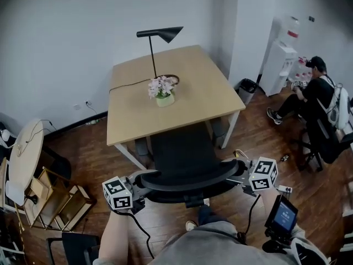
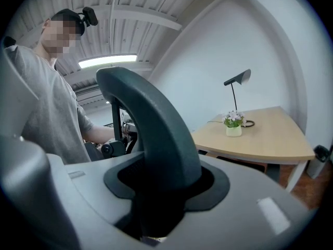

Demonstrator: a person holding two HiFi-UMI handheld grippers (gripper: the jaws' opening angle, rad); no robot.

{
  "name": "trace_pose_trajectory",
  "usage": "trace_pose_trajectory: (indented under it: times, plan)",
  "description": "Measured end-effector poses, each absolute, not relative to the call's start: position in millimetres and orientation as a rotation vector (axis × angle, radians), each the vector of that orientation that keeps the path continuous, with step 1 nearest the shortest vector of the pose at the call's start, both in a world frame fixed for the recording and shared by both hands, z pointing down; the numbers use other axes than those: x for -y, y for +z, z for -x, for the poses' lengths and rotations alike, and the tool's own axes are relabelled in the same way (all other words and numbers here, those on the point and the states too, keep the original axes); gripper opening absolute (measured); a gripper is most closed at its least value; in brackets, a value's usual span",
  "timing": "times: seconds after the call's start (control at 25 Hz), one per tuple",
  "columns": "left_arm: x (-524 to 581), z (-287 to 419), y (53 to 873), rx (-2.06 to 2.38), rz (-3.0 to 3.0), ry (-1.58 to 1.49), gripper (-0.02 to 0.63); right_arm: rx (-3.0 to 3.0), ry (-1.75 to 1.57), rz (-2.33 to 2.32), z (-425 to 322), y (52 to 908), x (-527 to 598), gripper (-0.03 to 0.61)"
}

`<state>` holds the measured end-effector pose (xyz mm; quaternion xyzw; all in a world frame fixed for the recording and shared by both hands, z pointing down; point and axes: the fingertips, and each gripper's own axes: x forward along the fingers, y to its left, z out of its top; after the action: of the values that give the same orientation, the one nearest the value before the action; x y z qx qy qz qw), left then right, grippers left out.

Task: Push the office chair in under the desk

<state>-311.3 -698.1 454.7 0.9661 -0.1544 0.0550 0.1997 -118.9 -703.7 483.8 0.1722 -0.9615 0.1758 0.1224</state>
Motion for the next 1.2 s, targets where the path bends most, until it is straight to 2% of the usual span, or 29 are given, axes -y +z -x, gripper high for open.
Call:
trace_pose_trajectory:
  times: [1.2]
  plan:
    - [928.9,327.9,455.6,0.536,-2.66,0.135,0.167,2.823,0.489,-0.384,137.1,479.8,945.0,0.207]
